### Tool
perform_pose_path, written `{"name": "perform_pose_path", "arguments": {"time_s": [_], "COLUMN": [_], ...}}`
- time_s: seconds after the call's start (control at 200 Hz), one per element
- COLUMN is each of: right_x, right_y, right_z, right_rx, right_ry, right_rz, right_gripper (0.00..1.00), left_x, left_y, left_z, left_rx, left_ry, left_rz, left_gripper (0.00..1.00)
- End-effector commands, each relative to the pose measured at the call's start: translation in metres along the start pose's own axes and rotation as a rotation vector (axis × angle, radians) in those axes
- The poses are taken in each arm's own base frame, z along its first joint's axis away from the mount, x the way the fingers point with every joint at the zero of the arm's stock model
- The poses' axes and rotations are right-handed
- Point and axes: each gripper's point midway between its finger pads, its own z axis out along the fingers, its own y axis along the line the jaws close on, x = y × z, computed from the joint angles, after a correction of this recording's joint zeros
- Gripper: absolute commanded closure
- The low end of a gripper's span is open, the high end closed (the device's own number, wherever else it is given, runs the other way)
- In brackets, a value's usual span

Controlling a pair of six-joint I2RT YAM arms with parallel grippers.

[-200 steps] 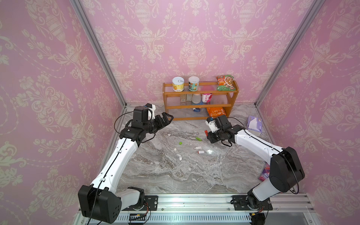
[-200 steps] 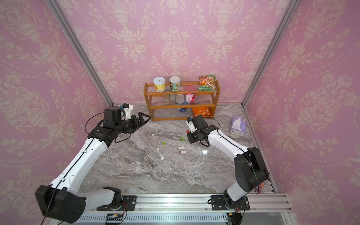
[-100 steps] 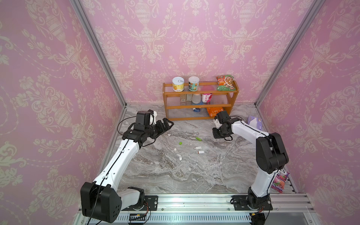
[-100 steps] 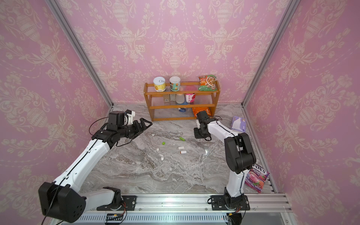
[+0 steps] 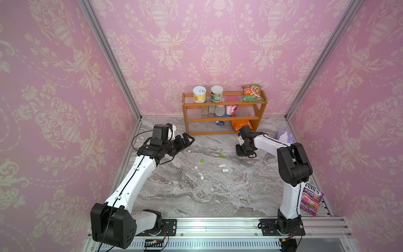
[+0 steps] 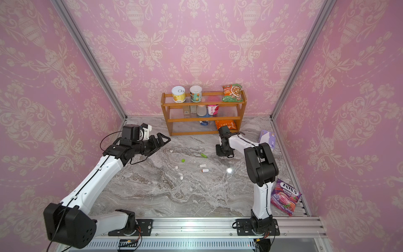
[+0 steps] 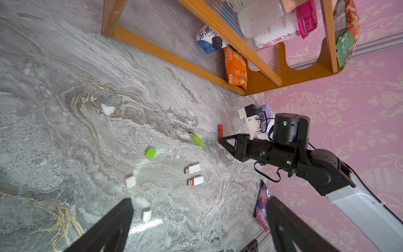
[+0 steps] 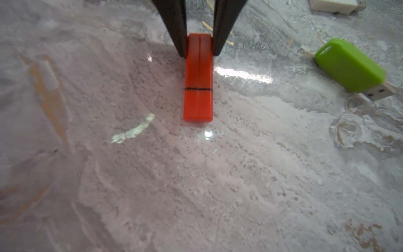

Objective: Close the usb drive cover
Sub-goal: Place the USB drive at the center of the board.

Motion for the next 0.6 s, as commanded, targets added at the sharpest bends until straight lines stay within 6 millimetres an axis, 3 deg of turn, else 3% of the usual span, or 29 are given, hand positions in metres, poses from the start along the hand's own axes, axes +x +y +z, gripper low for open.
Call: {"name": "perform_pose_path", "arguments": {"time_s": [0.0,0.175,0.32,0.455,0.595], "right_x": [-0.001,-0.004,-0.017,-0.020,-0.009], "right_y": [-0.001,0.001,0.013,0.051,0.110], "right_z": [-0.001,-0.014,-0.062,-0.107,-0.117], "right_rx": [0.008,-0.005,-0.041,-0.152,-0.246], "right_ry": [0.000,-0.029,-0.171,-0.309,-0.335], "right_rz": [0.019,0.017,-0.017,-0.162,-0.379], "right_gripper": [0.70,0.59,0.56,0.55,0.54], "left_x": [0.003,0.000,-0.001,0.005,0.007], "left_y": [0.003,0.000,0.002,0.018,0.028], "left_z": [-0.002,0.002,0.003,0.007,0.011], "left_rx": [-0.001,0.004,-0.011,-0.065,-0.074], "left_ry": [0.015,0.026,0.026,0.053,0.063], "left_rz": [0.001,-0.006,-0.010,-0.035,-0.089], "left_gripper": [0.02,0.03,0.03,0.04,0.04]}}
